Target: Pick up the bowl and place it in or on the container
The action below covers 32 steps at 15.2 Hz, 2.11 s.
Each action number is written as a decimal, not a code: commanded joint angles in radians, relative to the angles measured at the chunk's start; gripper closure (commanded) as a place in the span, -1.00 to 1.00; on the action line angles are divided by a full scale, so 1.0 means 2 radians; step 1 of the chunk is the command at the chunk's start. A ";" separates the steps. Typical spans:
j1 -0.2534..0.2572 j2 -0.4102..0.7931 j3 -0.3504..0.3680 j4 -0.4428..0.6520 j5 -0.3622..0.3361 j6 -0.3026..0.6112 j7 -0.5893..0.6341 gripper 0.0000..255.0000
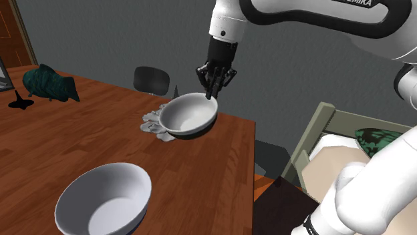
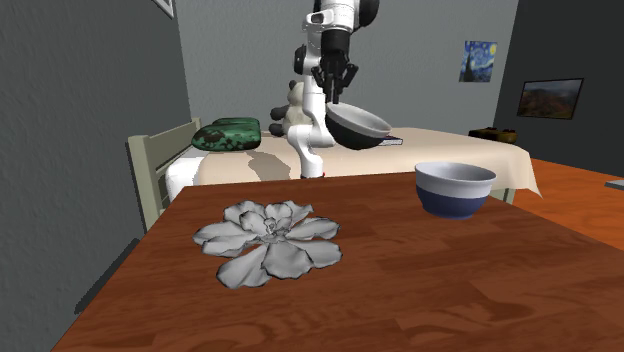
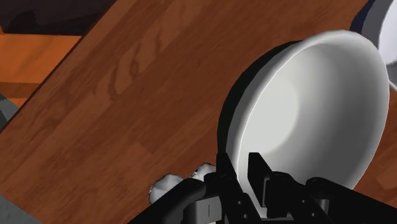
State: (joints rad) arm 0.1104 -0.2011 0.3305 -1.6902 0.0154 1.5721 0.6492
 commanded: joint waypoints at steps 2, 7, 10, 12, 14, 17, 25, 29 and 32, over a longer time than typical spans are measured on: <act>0.014 0.022 0.027 0.032 -0.006 -0.012 0.042 1.00; 0.042 0.074 0.072 0.100 -0.028 -0.034 0.114 1.00; 0.065 0.116 0.098 0.152 -0.051 -0.052 0.159 1.00; 0.085 0.150 0.114 0.193 -0.071 -0.068 0.190 1.00; 0.111 0.188 0.128 0.242 -0.096 -0.087 0.220 1.00; 0.166 0.256 0.142 0.335 -0.142 -0.127 0.261 1.00; 0.155 0.237 0.142 0.259 -0.127 -0.068 0.271 1.00; 0.143 0.219 0.141 0.209 -0.116 -0.032 0.270 1.00; 0.136 0.209 0.140 0.175 -0.110 -0.007 0.269 1.00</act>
State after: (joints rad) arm 0.3884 0.2257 0.6120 -1.3185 -0.2088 1.5407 1.1889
